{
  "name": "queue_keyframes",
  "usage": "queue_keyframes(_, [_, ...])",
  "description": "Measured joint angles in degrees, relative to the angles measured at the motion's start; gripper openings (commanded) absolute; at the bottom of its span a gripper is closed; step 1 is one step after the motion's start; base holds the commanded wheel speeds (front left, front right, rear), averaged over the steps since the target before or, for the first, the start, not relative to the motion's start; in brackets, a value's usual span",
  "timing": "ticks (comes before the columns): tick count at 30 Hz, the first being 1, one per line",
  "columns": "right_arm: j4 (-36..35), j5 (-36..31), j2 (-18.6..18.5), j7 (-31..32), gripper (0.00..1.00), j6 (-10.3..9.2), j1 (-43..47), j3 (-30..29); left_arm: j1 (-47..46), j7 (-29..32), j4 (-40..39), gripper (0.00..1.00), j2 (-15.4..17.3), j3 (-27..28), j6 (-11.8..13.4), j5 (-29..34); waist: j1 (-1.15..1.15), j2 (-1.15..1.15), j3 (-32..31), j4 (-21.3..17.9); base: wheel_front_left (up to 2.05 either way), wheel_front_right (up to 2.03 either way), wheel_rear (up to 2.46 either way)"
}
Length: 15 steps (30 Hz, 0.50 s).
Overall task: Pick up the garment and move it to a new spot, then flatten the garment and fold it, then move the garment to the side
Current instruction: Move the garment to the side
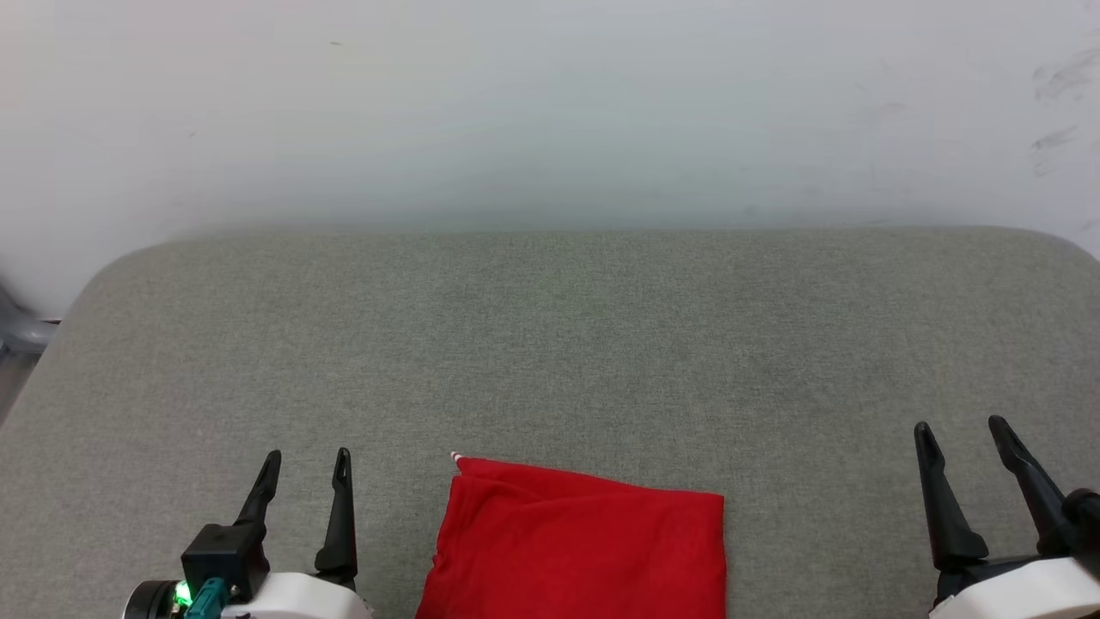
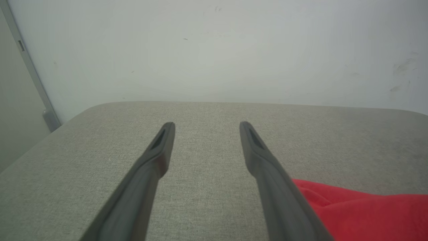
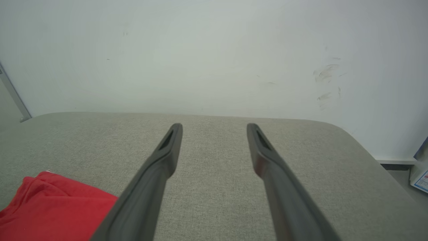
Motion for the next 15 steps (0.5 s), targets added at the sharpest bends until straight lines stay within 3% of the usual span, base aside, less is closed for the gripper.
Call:
queue_keyframes(8, [0.40,1.47,-0.20,1.16,1.00,0.01,-0.01,-1.14,-0.64,0.00,-0.23,1.00,-0.66,0.40,-0.51,0.49,0.01,0.00,0.59,0.63,0.00,0.00,0.00])
queue_keyframes(15, [7.10,11.04,-2.05,9.95,1.00,0.00,-0.29,-5.54,-3.26,0.00,-2.00,1.00,-1.98,0.77,-1.15,1.15,0.01,0.00,2.56,2.13,0.00,0.00,0.00])
